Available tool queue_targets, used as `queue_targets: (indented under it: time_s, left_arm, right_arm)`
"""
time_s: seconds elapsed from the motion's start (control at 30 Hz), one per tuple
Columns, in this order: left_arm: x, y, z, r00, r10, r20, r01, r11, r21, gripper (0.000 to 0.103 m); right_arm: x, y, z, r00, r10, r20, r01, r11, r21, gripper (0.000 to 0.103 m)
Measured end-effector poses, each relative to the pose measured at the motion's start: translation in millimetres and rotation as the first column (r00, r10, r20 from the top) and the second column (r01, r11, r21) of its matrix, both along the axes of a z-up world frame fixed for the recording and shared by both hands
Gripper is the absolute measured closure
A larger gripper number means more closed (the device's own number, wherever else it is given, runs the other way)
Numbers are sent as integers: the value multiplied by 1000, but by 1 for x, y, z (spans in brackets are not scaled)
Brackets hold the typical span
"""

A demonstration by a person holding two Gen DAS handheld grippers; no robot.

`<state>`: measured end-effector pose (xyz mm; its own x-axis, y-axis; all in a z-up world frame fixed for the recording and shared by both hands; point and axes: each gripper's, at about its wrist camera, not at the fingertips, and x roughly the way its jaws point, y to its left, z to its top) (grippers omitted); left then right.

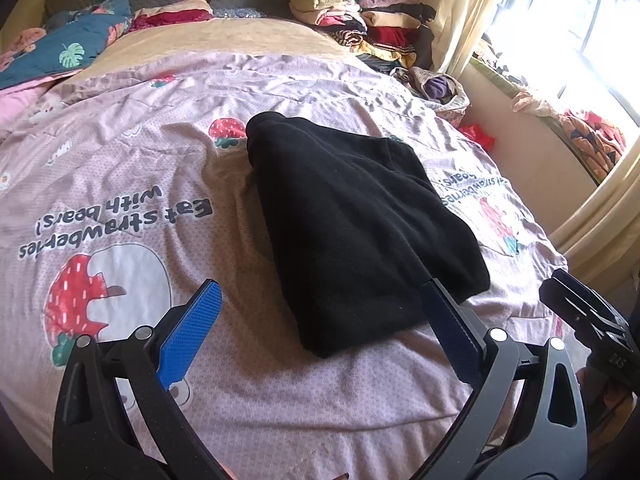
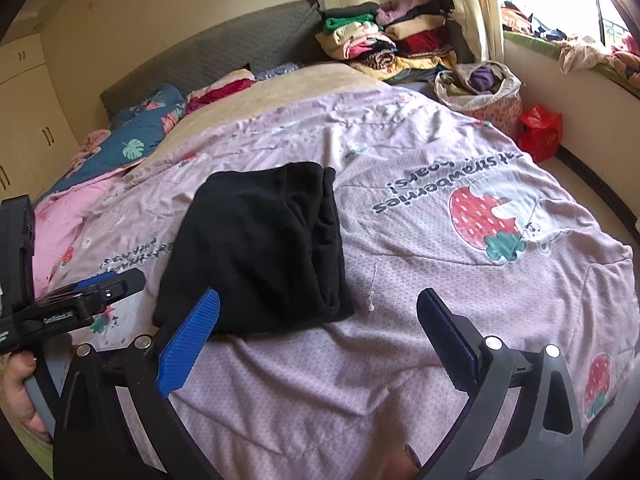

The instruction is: Fold small clothes

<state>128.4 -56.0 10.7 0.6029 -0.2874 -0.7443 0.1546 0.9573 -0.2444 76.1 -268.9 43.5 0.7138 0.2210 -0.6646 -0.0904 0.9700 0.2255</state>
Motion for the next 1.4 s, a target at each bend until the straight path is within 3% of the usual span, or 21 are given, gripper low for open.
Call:
queue_targets:
  time_s: [0.4,0.77,1.4]
  left_arm:
    - [-32,1,14,999,-31,41,32,999,-8,10]
    - [-67,6,5,996,-57,64,56,998,12,9]
    - [-96,15,-18,996,-50,80,48,999,25,9]
  right_arm:
    - [-50,13,16,997,11,80,-7,999,-38,5]
    - [-93,24,13,986,-13,168,31,994,-105,4]
    - [-120,35,-25,991,-46,122,60,992,-111,4]
